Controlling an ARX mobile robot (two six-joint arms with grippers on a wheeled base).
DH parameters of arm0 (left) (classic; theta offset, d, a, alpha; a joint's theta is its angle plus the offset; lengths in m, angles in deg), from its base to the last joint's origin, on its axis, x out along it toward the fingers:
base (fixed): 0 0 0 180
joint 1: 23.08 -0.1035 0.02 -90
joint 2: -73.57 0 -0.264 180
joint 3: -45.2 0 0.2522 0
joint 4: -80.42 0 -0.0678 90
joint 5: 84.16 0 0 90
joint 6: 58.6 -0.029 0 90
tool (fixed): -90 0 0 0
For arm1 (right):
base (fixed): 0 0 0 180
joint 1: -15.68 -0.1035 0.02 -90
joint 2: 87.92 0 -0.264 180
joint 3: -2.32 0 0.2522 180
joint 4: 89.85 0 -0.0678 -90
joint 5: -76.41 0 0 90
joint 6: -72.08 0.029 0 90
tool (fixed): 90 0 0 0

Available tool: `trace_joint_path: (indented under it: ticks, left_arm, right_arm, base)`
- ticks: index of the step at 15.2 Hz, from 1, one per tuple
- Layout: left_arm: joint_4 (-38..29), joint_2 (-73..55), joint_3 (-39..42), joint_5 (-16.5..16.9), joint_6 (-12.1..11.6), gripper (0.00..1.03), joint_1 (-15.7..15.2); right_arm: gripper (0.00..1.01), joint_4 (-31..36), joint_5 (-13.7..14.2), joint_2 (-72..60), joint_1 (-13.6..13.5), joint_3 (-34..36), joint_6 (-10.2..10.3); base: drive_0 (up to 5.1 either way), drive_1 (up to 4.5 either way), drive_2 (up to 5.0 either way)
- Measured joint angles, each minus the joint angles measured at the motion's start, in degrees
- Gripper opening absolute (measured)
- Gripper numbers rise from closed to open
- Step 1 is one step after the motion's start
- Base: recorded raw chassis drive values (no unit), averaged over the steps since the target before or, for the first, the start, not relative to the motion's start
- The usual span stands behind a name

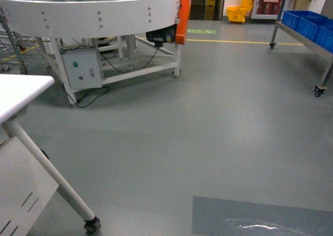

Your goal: Pick red block from blue box to shelf

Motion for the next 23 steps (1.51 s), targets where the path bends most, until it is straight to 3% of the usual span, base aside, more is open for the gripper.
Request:
trace_joint_path:
  ticks: [23]
  left_arm:
    - [0.2,0.0,0.0,0.0,0.0,0.98,-0.1]
  right_arm:
    - [0.27,-0.1,0.0,0.0,0.0,0.0,0.0]
  base:
    - [-1.4,2.87,-5.8]
